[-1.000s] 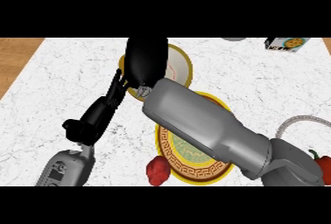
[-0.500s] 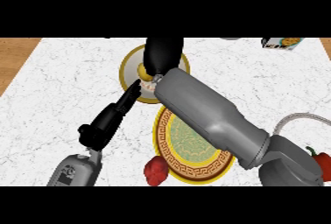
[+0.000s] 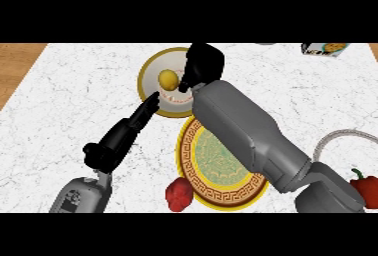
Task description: Pick the lemon from the plate and place it in the bowl
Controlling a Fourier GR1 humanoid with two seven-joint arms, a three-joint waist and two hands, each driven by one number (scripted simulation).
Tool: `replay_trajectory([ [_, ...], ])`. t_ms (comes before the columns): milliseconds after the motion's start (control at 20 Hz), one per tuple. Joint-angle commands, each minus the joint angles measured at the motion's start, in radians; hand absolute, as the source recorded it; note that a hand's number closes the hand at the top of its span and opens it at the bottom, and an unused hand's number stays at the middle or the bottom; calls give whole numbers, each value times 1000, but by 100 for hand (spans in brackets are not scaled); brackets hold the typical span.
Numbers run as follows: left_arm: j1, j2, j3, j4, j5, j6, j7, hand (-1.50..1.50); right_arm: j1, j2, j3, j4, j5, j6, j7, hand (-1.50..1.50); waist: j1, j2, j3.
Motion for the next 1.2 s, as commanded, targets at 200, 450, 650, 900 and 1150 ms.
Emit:
replay_trajectory([
  [200, -1, -37, -20, 17, -25, 24, -10, 0, -8, 1, -10, 60, -64, -201, -132, -150, -15, -6, 0],
  [450, 31, 6, 27, 7, 0, 7, -3, 0, -15, 1, -92, 61, -55, -454, -119, -150, -46, -17, 1],
  [650, 28, -22, 22, -19, -5, 34, 17, 0, 6, 1, -192, 77, -114, -533, -195, -150, -61, -17, 1],
  [900, 74, 36, 87, -17, 20, 5, -18, 0, 103, -83, -270, -50, -156, -516, -276, -150, -111, -36, 2],
  [1150, 125, -9, 32, -56, -32, 50, -16, 0, 346, -166, -292, -257, -180, -547, -402, -150, -132, -40, 2],
])
